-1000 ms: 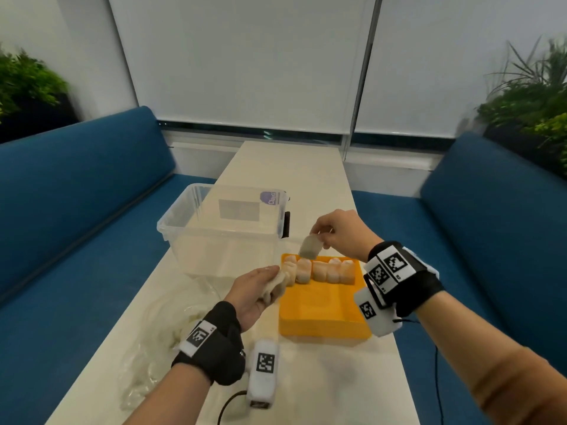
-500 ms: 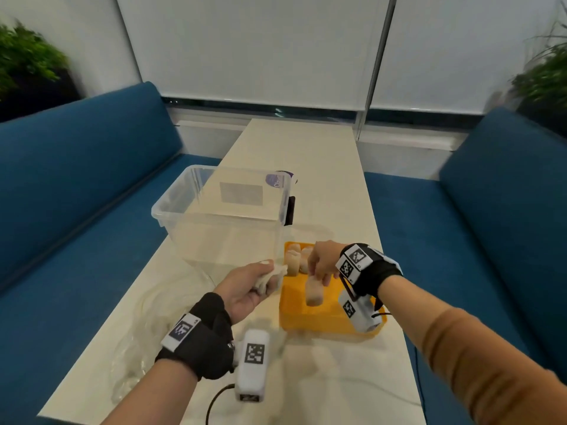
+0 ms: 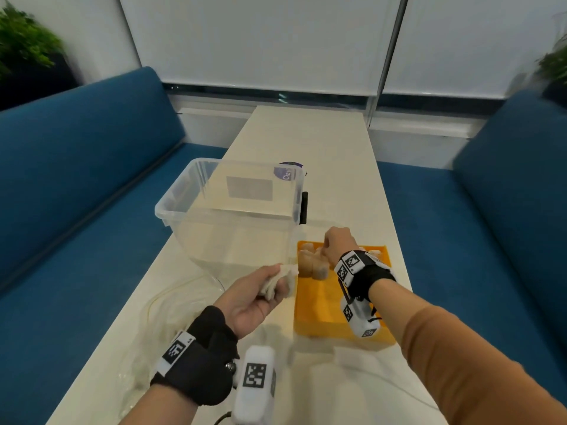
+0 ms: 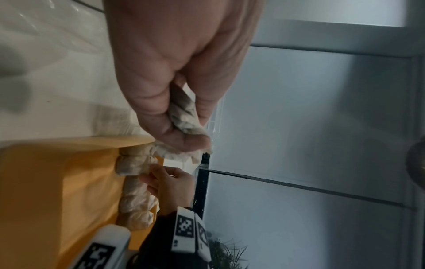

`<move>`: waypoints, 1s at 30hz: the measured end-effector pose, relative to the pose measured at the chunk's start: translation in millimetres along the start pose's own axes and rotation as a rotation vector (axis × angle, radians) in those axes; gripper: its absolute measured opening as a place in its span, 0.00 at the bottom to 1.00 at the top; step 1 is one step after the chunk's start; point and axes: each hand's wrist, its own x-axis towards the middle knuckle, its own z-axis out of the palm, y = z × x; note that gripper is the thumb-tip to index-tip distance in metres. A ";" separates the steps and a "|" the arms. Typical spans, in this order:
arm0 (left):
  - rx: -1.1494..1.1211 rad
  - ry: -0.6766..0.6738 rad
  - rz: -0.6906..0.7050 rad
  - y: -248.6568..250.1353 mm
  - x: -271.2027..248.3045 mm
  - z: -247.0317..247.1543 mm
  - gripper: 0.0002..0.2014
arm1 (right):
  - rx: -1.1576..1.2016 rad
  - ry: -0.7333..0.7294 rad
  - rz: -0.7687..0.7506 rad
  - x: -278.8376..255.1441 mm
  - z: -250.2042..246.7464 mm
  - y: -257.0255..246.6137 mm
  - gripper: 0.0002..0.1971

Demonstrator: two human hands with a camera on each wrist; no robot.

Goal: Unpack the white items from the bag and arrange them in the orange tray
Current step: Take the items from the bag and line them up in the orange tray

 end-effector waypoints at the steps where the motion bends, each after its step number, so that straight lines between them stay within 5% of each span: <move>1: -0.017 0.001 0.002 1.2 0.9 -0.3 0.07 | 0.019 0.014 0.011 -0.4 -1.6 0.4 0.09; 7: -0.060 -0.024 -0.026 8.2 6.9 -5.1 0.12 | 0.207 0.108 -0.099 -21.8 -33.2 -12.4 0.07; 14: 0.019 -0.074 0.013 4.6 5.1 4.1 0.17 | 0.425 -0.038 -0.264 -95.4 -56.6 -44.9 0.14; 19: 0.134 -0.118 0.069 -0.2 -6.7 16.3 0.18 | 0.477 -0.051 -0.235 -108.7 -51.8 -54.7 0.15; 26: 0.147 -0.209 0.066 -0.6 -25.3 24.2 0.21 | 0.600 -0.114 -0.192 -116.6 -69.4 -47.9 0.04; 30: 0.058 -0.245 0.042 -0.7 -33.6 22.5 0.22 | 0.729 -0.098 -0.238 -125.9 -85.4 -47.0 0.09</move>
